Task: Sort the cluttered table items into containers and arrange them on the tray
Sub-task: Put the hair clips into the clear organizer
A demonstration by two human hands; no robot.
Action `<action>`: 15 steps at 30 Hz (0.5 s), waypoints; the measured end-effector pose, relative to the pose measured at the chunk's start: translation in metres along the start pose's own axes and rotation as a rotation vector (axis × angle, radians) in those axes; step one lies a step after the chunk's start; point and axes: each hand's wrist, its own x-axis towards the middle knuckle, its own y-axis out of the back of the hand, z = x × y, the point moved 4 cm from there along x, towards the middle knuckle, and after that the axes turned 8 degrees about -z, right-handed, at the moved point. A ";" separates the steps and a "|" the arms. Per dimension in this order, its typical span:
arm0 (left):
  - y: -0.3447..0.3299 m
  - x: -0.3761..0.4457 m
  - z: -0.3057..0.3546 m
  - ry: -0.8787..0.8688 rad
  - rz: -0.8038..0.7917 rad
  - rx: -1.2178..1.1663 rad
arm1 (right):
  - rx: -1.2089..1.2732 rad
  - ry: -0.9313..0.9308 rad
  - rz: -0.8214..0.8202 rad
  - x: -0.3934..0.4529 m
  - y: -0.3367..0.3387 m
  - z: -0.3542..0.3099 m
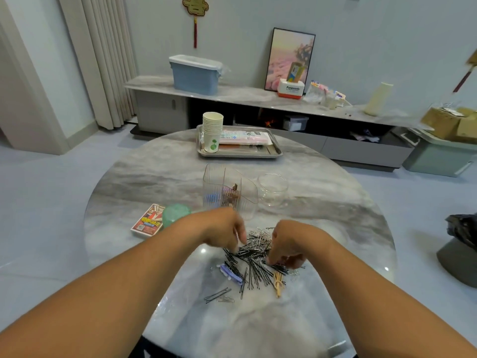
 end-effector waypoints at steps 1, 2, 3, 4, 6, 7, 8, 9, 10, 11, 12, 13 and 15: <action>-0.008 -0.001 -0.002 0.033 -0.074 0.105 | -0.061 -0.037 -0.066 -0.002 -0.007 0.003; -0.014 -0.001 -0.004 0.058 -0.120 0.176 | -0.108 -0.071 -0.131 -0.004 -0.014 0.005; -0.021 -0.001 -0.006 0.074 -0.145 0.222 | -0.136 -0.095 -0.174 -0.005 -0.020 0.006; -0.026 0.000 -0.008 0.074 -0.152 0.257 | -0.145 -0.107 -0.188 -0.005 -0.025 0.006; -0.034 0.003 -0.009 0.045 -0.152 0.313 | -0.131 -0.115 -0.184 -0.005 -0.030 0.005; -0.038 0.005 -0.008 0.025 -0.155 0.330 | -0.112 -0.124 -0.181 -0.005 -0.031 0.005; -0.040 0.007 -0.008 0.006 -0.158 0.339 | -0.093 -0.127 -0.175 -0.006 -0.031 0.004; -0.043 0.009 -0.008 -0.011 -0.159 0.347 | -0.084 -0.123 -0.162 -0.006 -0.029 0.004; -0.044 0.011 -0.007 -0.026 -0.155 0.358 | -0.093 -0.113 -0.147 -0.006 -0.026 0.006; -0.045 0.013 -0.007 -0.041 -0.147 0.368 | -0.114 -0.104 -0.138 -0.007 -0.024 0.006; -0.045 0.014 -0.006 -0.056 -0.138 0.380 | -0.131 -0.096 -0.135 -0.007 -0.022 0.007; -0.044 0.016 -0.004 -0.072 -0.127 0.386 | -0.128 -0.091 -0.135 -0.007 -0.020 0.008; -0.040 0.018 -0.004 -0.092 -0.098 0.368 | -0.112 -0.073 -0.140 -0.006 -0.017 0.010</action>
